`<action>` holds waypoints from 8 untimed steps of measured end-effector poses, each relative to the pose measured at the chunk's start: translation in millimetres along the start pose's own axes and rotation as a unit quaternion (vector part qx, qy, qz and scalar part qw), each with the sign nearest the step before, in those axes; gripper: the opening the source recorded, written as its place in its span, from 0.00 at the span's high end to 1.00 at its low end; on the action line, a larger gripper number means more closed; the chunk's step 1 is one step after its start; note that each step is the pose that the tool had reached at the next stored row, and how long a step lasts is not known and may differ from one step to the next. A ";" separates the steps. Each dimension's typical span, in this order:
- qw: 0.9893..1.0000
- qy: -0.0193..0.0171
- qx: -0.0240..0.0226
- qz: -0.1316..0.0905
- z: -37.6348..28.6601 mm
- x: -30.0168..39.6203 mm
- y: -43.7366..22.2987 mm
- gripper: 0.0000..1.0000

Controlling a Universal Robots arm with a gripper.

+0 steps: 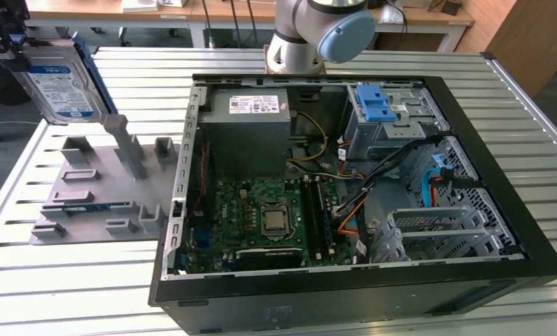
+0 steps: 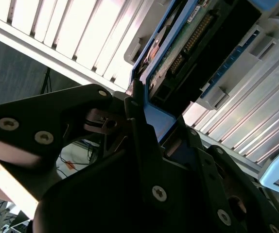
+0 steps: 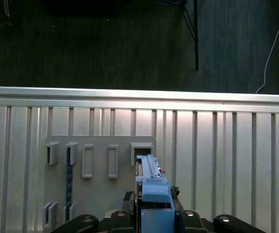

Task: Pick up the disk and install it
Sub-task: 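Pick up the disk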

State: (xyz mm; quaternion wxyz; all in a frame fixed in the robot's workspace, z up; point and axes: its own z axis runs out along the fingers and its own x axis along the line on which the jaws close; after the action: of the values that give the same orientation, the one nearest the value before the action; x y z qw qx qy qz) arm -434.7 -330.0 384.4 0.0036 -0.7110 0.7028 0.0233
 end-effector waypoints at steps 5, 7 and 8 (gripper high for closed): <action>1.000 0.000 0.000 0.000 -3.2 -0.2 0.1 0.64; 1.000 0.000 0.000 0.000 -4.6 -0.2 0.1 0.64; 1.000 0.000 0.000 0.000 -5.2 -0.2 0.2 0.64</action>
State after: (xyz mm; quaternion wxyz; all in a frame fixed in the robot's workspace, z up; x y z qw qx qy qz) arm -434.7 -330.0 389.7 0.0036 -0.7110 0.7028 0.0233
